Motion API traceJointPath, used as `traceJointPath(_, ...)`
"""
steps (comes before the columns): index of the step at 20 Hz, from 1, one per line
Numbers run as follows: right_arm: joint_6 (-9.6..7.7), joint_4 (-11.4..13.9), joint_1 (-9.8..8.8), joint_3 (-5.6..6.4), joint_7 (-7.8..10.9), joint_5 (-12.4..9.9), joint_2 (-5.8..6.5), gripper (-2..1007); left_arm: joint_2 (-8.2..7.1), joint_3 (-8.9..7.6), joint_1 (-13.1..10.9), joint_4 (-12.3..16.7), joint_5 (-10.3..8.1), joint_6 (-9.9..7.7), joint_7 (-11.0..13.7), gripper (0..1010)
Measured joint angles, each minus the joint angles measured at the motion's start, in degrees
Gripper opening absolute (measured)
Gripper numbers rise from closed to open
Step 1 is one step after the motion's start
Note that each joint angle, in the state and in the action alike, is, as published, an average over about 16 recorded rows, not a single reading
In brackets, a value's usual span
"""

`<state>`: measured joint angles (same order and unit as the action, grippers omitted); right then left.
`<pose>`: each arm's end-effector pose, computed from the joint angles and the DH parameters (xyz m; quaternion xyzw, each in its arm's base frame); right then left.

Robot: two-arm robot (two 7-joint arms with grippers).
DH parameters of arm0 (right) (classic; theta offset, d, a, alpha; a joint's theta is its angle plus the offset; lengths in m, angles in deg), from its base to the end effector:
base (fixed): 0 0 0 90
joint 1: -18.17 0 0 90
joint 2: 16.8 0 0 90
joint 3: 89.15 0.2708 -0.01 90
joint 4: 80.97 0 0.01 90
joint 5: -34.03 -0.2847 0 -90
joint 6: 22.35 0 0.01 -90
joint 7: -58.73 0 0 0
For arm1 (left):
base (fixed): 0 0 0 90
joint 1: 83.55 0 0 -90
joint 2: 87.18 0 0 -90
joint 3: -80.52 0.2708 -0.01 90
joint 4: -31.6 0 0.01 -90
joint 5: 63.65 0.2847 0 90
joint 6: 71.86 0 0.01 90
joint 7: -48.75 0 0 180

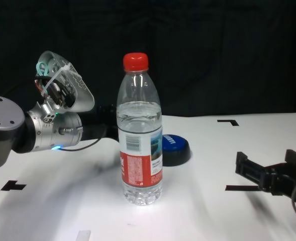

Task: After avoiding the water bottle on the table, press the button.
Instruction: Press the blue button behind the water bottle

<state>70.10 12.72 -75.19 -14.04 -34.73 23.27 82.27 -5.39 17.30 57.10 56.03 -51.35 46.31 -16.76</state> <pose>0.2781 0.0360 -0.2873 0.0184 0.0177 -0.6311 0.7753 0.4912 0.0199 -0.2573 0.2052 -0.2455 0.3736 0.8706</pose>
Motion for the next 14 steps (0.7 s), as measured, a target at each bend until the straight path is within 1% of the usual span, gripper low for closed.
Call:
traceJointPath(7,0.0,0.0,0.0,0.0,0.0,0.0,0.0,1003,-0.61,-0.08,-0.52,1.26,-0.27,-0.56,-0.24,1003)
traceJointPath(11,0.0,0.0,0.0,0.0,0.0,0.0,0.0,1003,-1.52,-0.43,-1.46,3.38,-0.6,-1.37,-0.59,1003)
traceJointPath(14,0.0,0.0,0.0,0.0,0.0,0.0,0.0,1003,-2.53,-0.72,-2.49,5.71,-0.89,-2.2,-0.7,1003)
